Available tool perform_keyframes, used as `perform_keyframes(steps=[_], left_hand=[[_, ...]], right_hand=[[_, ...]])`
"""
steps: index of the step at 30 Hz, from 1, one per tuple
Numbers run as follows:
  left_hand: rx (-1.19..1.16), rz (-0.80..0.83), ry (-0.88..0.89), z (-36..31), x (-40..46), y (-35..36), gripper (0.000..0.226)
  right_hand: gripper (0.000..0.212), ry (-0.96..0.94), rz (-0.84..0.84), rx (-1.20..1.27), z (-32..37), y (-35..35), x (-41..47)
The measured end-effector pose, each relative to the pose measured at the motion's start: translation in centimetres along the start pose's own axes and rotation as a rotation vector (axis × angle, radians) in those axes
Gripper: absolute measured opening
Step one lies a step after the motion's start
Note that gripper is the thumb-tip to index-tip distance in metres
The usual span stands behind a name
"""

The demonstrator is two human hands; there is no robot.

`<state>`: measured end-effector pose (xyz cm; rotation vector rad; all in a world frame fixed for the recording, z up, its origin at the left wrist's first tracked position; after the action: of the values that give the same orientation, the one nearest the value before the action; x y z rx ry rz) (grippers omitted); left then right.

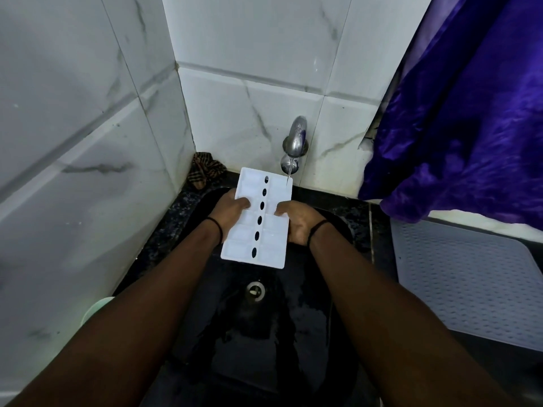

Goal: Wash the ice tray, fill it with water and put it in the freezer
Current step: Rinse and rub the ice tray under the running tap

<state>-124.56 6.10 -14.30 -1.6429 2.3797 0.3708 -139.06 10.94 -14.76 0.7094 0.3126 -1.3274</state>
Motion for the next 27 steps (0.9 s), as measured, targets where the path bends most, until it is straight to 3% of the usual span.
perform_keyframes(steps=[4, 9, 14, 18, 22, 27], left_hand=[[-0.026, 0.028, 0.001, 0.3, 0.2, 0.8, 0.027], [-0.034, 0.029, -0.005, 0.0, 0.2, 0.0, 0.026], [0.002, 0.066, -0.033, 0.1, 0.2, -0.1, 0.024], [-0.152, 0.070, -0.101, 1.0, 0.4, 0.2, 0.014], [0.076, -0.044, -0.056, 0.1, 1.1, -0.4, 0.019], [0.311, -0.033, -0.004, -1.8, 1.1, 0.5, 0.026]], right_hand=[[0.033, -0.139, -0.140, -0.041, 0.7, -1.4, 0.3], [0.024, -0.246, -0.342, -0.470, 2.7, -2.1, -0.2], [0.022, -0.112, -0.159, -0.301, 1.2, -1.5, 0.0], [0.021, -0.027, -0.063, -0.291, 0.1, -1.4, -0.2], [0.005, -0.064, -0.107, -0.227, 0.3, -2.1, 0.3], [0.017, -0.117, -0.146, -0.182, 0.1, -2.9, 0.6]])
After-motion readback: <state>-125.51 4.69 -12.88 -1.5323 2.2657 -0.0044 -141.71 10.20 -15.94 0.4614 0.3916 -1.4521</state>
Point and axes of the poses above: each hand's wrist, its own x-axis towards the middle knuckle, its own y-axis out of the palm, z = x × y, the point moved 9 cm from there along x, towards the middle knuckle, and after that the axes turned 11 degrees about z, right-handed, at the moved point
